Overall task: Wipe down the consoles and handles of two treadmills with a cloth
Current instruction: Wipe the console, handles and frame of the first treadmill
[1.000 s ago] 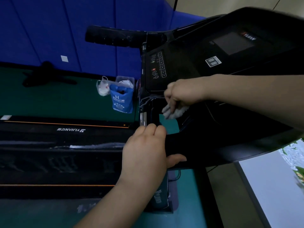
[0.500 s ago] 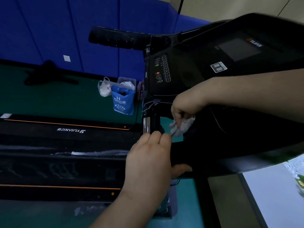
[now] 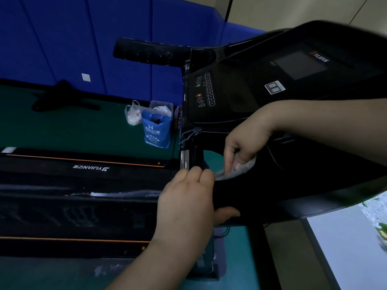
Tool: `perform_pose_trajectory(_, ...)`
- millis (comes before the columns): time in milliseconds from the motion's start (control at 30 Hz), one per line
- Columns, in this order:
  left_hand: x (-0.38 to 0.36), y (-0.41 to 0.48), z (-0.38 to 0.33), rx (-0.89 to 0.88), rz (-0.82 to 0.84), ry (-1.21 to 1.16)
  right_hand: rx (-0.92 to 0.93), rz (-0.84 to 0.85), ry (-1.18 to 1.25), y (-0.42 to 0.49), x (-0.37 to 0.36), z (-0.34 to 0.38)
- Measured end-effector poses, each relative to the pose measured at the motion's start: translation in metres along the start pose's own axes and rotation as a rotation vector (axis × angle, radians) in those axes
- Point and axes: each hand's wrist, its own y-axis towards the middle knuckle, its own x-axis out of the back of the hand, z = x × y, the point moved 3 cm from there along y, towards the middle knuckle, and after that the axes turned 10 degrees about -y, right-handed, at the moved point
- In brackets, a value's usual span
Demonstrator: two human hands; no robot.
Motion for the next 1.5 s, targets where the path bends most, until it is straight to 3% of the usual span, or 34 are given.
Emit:
perform_pose_trajectory(167,0.0,0.001,0.0,0.002,0.005,0.011,0.076,-0.012,0.119,-0.001,-0.01,0.008)
perform_pose_trajectory(267,-0.001,0.001,0.0,-0.003,0.01,0.015,0.011,-0.027,-0.183,0.006,-0.008,0.006)
perform_pose_trajectory(333,-0.001,0.001,0.001,-0.003,0.016,0.022,-0.075,-0.134,-0.498,0.006,0.002,0.001)
perform_pose_trajectory(400,-0.001,0.0,0.0,-0.001,0.017,0.026,-0.106,-0.262,-0.653,0.003,0.012,-0.004)
perform_pose_trajectory(500,0.001,-0.001,0.0,0.003,0.01,0.031,-0.108,-0.267,-0.585,0.001,0.009,-0.011)
perform_pose_trajectory(667,0.0,0.0,-0.001,-0.004,0.005,0.026,-0.051,-0.113,-0.167,0.001,-0.009,-0.004)
perform_pose_trajectory(800,-0.001,-0.001,-0.001,-0.011,-0.005,0.034,0.046,-0.171,-0.055,-0.006,-0.017,-0.003)
perform_pose_trajectory(900,-0.001,-0.001,0.0,-0.018,-0.013,0.033,-0.03,-0.236,-0.111,-0.011,-0.012,-0.007)
perform_pose_trajectory(1000,-0.001,-0.002,0.0,-0.023,-0.015,0.026,-0.063,-0.549,-0.3,-0.013,0.002,-0.024)
perform_pose_trajectory(1133,-0.001,-0.001,0.0,-0.015,-0.014,0.017,-0.074,-0.96,-0.216,-0.018,0.013,-0.048)
perform_pose_trajectory(1267,-0.002,0.0,0.0,-0.007,0.009,0.028,-0.147,-0.862,-0.295,0.008,0.014,-0.064)
perform_pose_trajectory(1500,-0.003,0.0,0.001,0.01,0.02,0.042,-0.079,-0.828,-0.334,0.077,0.055,-0.046)
